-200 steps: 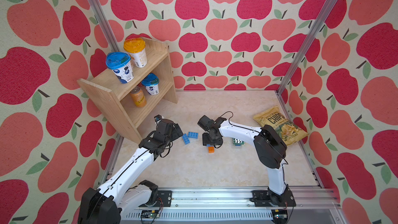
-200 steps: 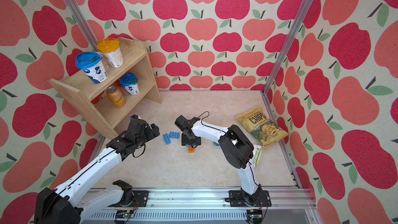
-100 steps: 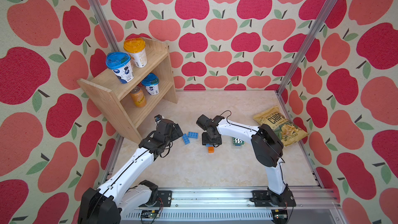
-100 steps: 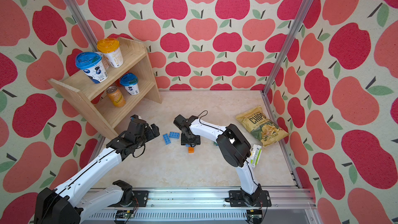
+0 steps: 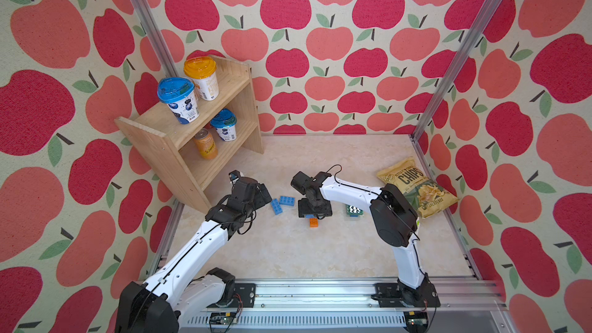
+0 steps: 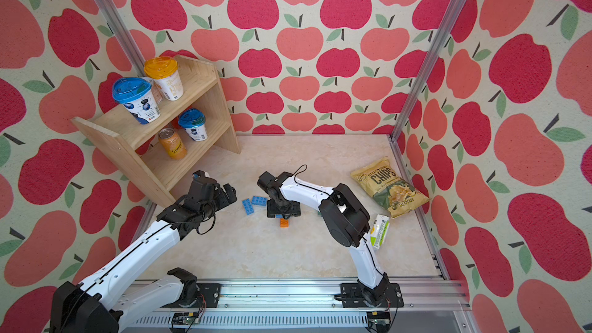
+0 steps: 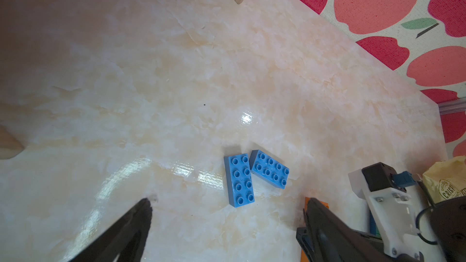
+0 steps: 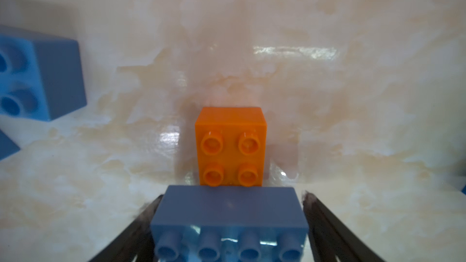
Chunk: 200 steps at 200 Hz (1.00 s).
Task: Assemble a rectangle with lego
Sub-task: Assemble the lego brick with the lego brick, then adjust the lego brick at the center of the board.
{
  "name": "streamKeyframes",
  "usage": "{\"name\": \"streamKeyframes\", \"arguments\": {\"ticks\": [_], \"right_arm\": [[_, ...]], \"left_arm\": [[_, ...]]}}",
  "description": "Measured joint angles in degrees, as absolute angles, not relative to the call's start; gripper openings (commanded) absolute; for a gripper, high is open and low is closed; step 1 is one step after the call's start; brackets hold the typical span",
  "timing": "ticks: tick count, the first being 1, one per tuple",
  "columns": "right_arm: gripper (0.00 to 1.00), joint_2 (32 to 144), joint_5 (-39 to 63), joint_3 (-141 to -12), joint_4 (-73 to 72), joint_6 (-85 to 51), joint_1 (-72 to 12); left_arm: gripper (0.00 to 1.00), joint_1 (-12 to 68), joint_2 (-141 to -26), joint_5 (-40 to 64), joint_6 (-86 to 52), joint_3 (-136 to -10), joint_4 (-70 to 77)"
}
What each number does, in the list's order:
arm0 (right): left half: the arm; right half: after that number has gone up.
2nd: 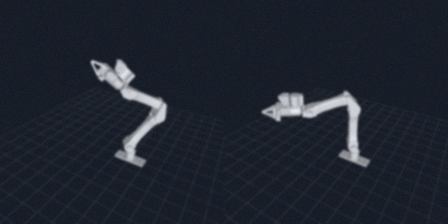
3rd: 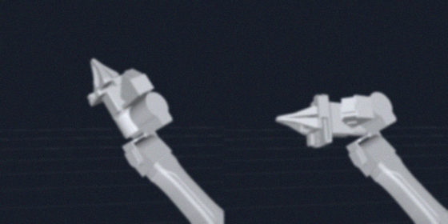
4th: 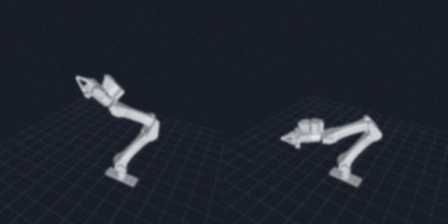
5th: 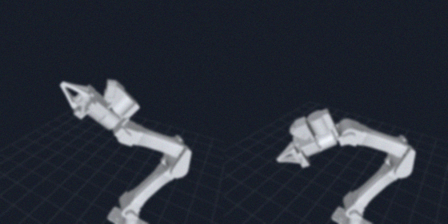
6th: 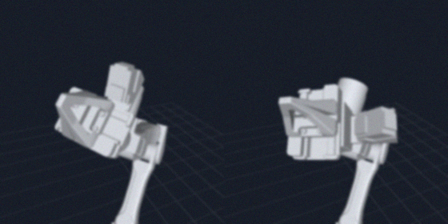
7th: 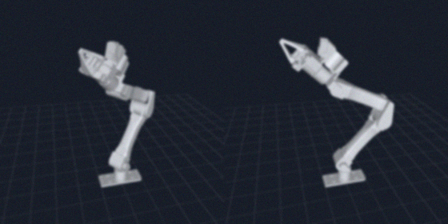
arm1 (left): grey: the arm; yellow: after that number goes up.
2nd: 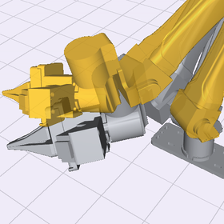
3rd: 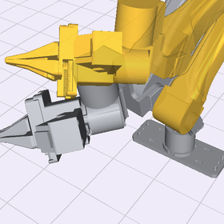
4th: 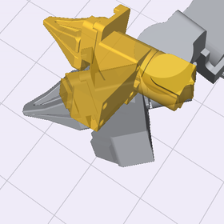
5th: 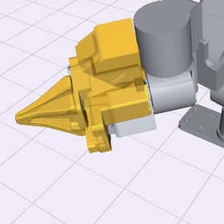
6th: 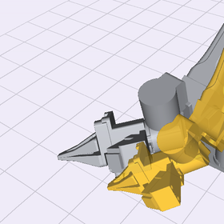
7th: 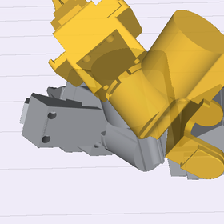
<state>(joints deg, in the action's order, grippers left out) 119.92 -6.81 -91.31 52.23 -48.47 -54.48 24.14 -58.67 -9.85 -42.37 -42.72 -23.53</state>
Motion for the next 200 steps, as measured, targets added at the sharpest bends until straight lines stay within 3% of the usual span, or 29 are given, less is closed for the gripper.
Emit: {"name": "streamKeyframes", "arguments": {"ticks": [23, 38, 108, 200], "right_arm": [[0.92, 119.85, -6.98, -91.61, 52.21, -48.45, -54.89], [0.99, 119.46, -7.09, -91.81, 52.23, -48.34, -55.13], [1.00, 119.37, -13.76, -103.33, 54.43, -39.31, -55.11], [1.00, 131.66, -16.56, -116.49, 57.98, -21.15, -56.10]], "left_arm": [[0.97, 24.14, -58.13, -9.93, -42.28, -42.72, -23.66], [0.97, 24.14, -57.74, -10.02, -42.28, -42.72, -23.81], [0.97, 24.14, -57.36, -10.07, -42.30, -42.92, -24.27], [0.97, 24.14, -57.41, -11.60, -42.48, -43.90, -25.10]]}}
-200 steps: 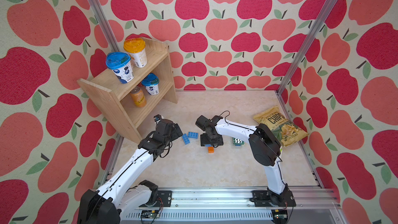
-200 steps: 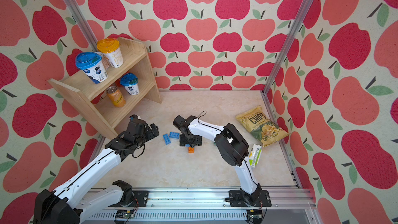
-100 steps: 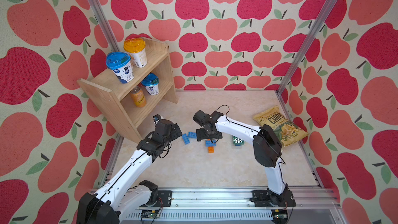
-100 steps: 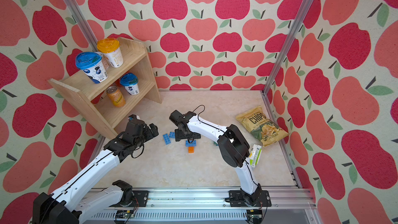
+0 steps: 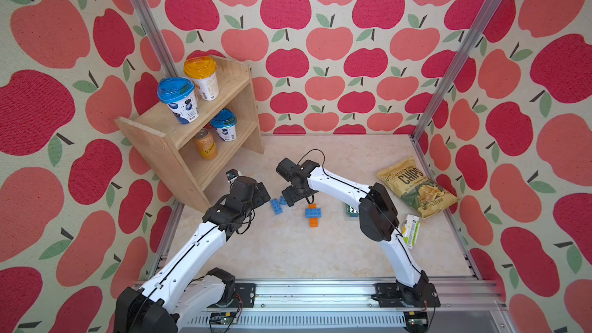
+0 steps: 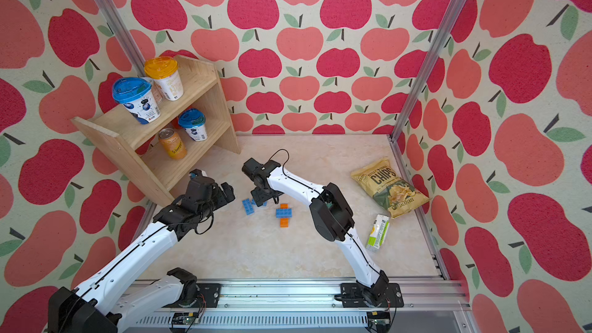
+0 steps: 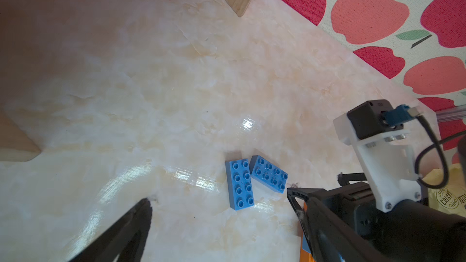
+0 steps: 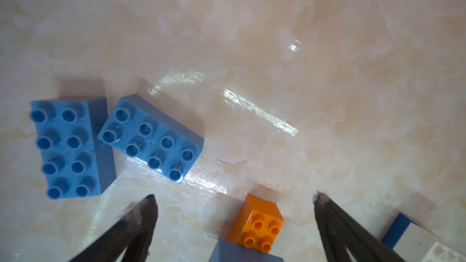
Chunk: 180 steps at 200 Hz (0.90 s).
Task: Assemble a rectangle with lego
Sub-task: Adjust the lego brick at the center of the board.
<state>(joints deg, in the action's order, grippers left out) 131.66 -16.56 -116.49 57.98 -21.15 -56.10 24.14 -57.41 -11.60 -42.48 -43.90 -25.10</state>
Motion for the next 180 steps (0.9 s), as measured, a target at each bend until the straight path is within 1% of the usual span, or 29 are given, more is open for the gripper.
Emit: {"name": "streamKeyframes", "arguments": {"ticks": [72, 108, 152, 180], "right_arm": [[1.00, 137.99, -16.45, -123.68, 61.69, -18.06, -57.25], [1.00, 139.79, -16.43, -123.94, 62.28, -20.23, -55.05], [0.95, 139.96, -16.40, -123.96, 61.56, -23.73, -51.22], [0.95, 139.96, -15.46, -125.19, 61.17, -24.53, -50.35]], "left_arm": [[0.97, 24.12, -57.43, -11.75, -42.48, -43.90, -25.10], [0.97, 24.08, -57.82, -11.75, -42.48, -44.07, -25.10], [0.97, 24.08, -57.89, -11.73, -42.48, -44.27, -25.10], [0.97, 24.08, -58.24, -11.70, -42.48, -44.31, -25.15]]}}
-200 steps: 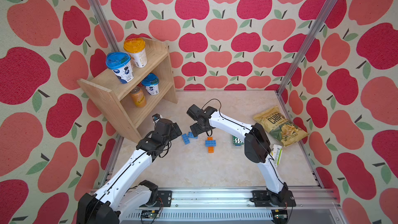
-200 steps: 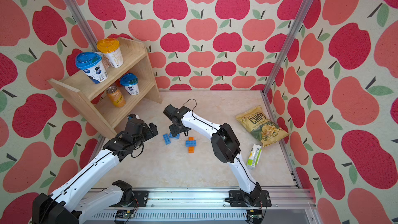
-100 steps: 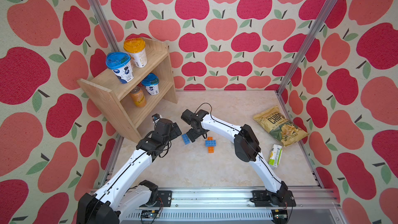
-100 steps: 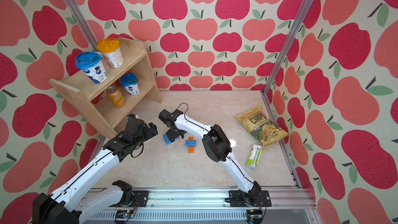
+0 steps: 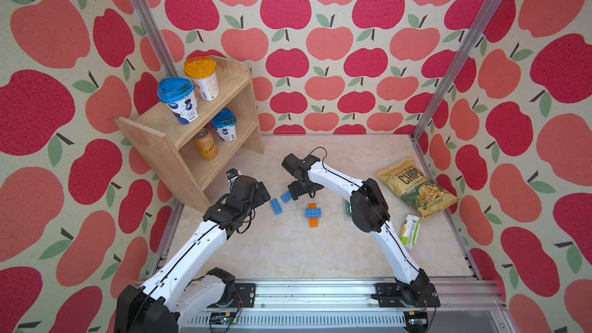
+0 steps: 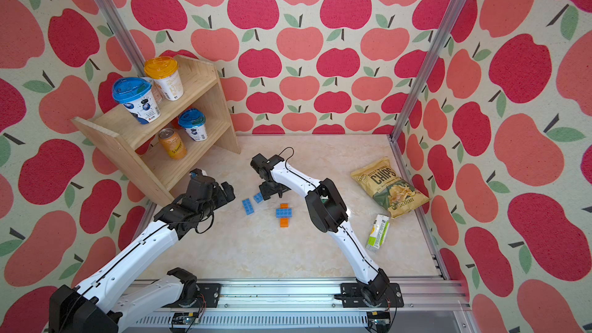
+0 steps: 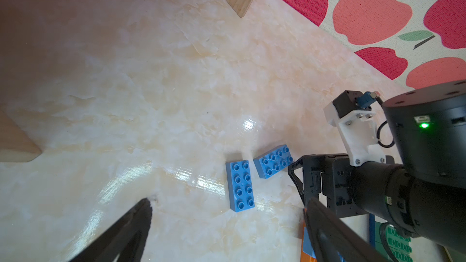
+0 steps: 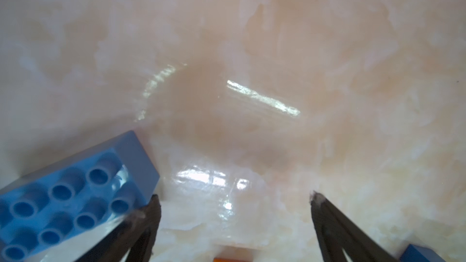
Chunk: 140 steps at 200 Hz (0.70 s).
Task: Assemble a rectangle with lego
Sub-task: Adjust the lego brick at the center of the board, then pick up the lego brick from the center of the board.
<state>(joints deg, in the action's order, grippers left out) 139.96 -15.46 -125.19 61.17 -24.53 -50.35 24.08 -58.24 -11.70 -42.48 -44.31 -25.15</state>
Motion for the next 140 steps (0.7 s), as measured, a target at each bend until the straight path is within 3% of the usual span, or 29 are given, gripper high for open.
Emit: {"name": "streamKeyframes", "arguments": {"ticks": [140], "right_arm": [[0.99, 139.52, -9.32, -130.47, 58.81, -11.46, -55.22]], "left_arm": [[0.97, 24.08, -58.11, -11.70, -42.46, -44.31, -25.50]]}}
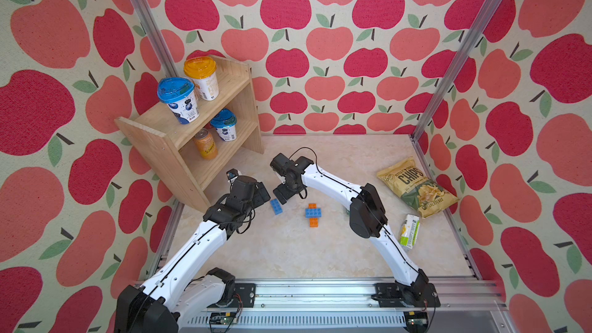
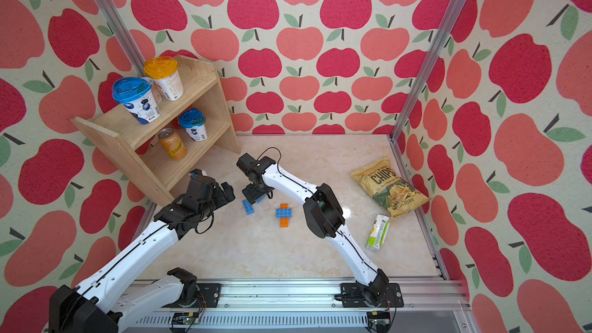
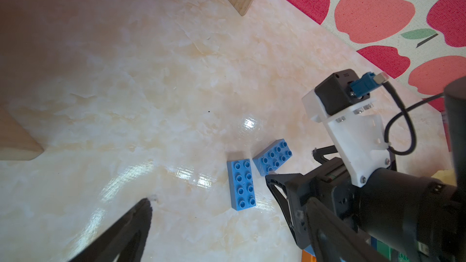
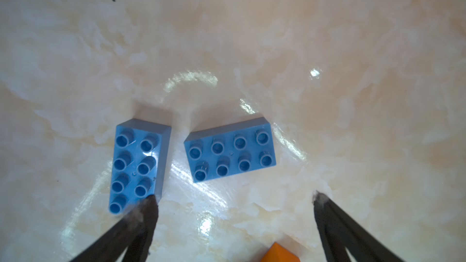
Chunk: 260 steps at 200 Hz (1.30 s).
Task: Assemble a rectangle with lego
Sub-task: Pick up the lego brick from the center of the board.
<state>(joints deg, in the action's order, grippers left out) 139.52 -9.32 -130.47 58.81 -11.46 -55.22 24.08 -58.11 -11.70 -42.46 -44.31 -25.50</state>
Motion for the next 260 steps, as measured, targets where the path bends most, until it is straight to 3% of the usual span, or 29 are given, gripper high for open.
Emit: {"name": "streamKeyframes", "arguments": {"ticks": [109, 149, 260], "right_arm": [[0.97, 147.41, -7.33, -136.46, 61.19, -10.63, -53.60], [0.89, 148.73, -6.55, -139.55, 61.45, -11.20, -52.25], [0.82, 150.30, -4.67, -141.47, 62.72, -17.93, -51.35]], "left_arm": [[0.97, 24.08, -58.11, -11.70, -42.46, -44.31, -25.50], [0.97, 24.08, -58.13, -11.68, -42.46, -44.31, -25.50], [0.97, 24.08, -58.11, -11.68, -42.46, -44.31, -25.52]]}}
